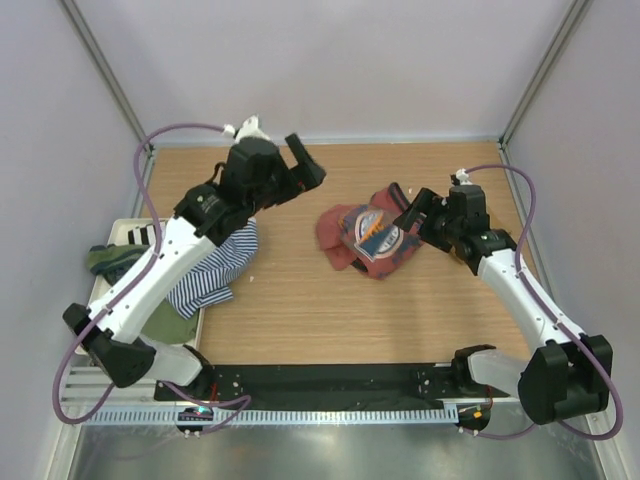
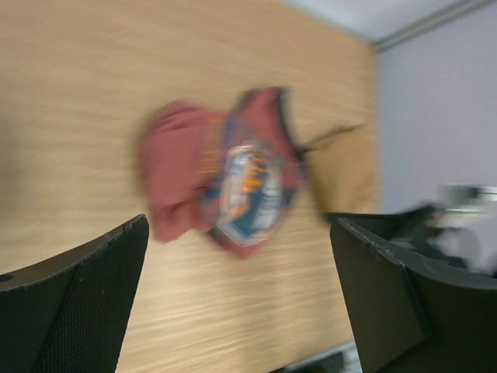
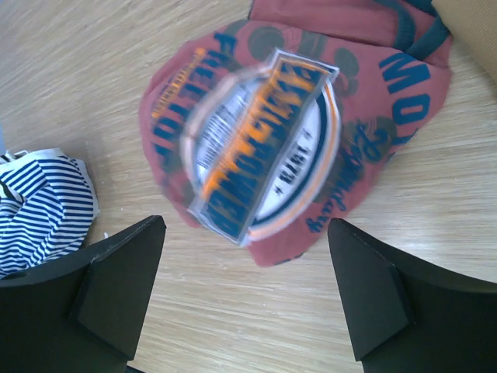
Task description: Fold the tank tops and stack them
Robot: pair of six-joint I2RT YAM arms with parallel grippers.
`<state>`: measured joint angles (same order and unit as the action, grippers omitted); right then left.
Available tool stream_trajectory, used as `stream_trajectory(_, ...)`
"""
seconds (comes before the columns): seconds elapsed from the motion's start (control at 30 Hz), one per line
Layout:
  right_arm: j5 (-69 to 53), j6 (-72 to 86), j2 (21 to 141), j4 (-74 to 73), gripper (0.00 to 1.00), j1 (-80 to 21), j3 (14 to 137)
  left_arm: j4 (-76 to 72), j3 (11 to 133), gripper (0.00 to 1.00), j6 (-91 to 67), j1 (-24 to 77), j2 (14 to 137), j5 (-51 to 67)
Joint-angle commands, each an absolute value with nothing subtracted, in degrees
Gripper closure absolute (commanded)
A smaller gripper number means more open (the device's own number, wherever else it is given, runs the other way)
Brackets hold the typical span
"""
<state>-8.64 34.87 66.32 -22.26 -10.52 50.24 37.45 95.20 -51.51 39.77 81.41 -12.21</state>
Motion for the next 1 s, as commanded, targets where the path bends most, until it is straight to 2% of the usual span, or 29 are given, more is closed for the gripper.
stream_trajectory(0.0, -8.1, 36.7, 64.5, -19.7, 0.07, -10.9, 50.2, 43.0, 79.6, 0.01, -49.8, 37.0, 74.2, -26.4)
stream_trajectory(0.07, -8.7, 36.8, 64.9, -19.4, 0.07, -10.9, 49.3, 41.3, 69.1, 0.0, -52.0, 34.6, 72.3, -25.3)
stream_trajectory(0.2, -9.1, 36.4, 65.2, -19.6, 0.08, -10.9, 48.9, 41.0, 59.0, 0.0, -53.0, 30.4, 71.5, -25.8)
stream_trajectory(0.3, -8.8, 35.9, 65.0, -19.9, 0.08, -10.9, 49.0, 44.7, 57.1, 0.0, -52.5, 30.6, 74.3, -32.8)
stream_trajectory(0.43, -9.1, 35.9, 65.0, -19.8, 0.08, -10.9, 48.8, 53.2, 59.4, 0.01, -52.4, 30.6, 84.2, -45.6)
stream_trajectory(0.53, -9.3, 36.0, 65.3, -19.6, 0.07, -10.8, 48.6, 52.3, 59.9, 0.02, -51.0, 29.8, 89.6, -45.2)
stream_trajectory(0.6, -9.7, 36.0, 65.3, -19.6, 0.07, -10.9, 48.5, 50.8, 59.5, 0.15, -50.3, 28.9, 93.8, -45.3)
stream_trajectory(0.67, -9.8, 35.9, 65.2, -19.8, 0.07, -10.8, 48.4, 50.5, 59.1, 0.2, -51.4, 26.6, 94.7, -44.7)
stream_trajectory(0.73, -9.6, 35.5, 64.9, -20.1, 0.08, -10.9, 48.3, 47.0, 57.0, 0.37, -50.7, 25.4, 92.2, -43.9)
stream_trajectory(0.77, -9.3, 35.4, 64.8, -20.1, 0.08, -10.8, 48.2, 46.3, 56.3, 0.49, -51.0, 24.4, 88.5, -43.3)
stream_trajectory(0.8, -9.2, 35.1, 64.7, -20.3, 0.08, -10.9, 47.9, 45.8, 55.8, 0.82, -51.3, 23.8, 85.8, -43.2)
stream_trajectory(0.83, -8.9, 34.9, 64.8, -20.3, 0.08, -10.8, 47.8, 44.9, 55.1, 0.94, -52.0, 23.4, 83.3, -42.9)
stream_trajectory(0.87, -8.8, 34.9, 64.9, -20.1, 0.08, -10.9, 47.6, 44.8, 55.0, 1.0, -52.3, 22.1, 78.3, -42.2)
stream_trajectory(0.97, -9.4, 35.2, 65.8, -19.4, 0.08, -10.9, 47.1, 44.6, 55.5, 1.0, -52.9, 18.4, 70.5, -39.7)
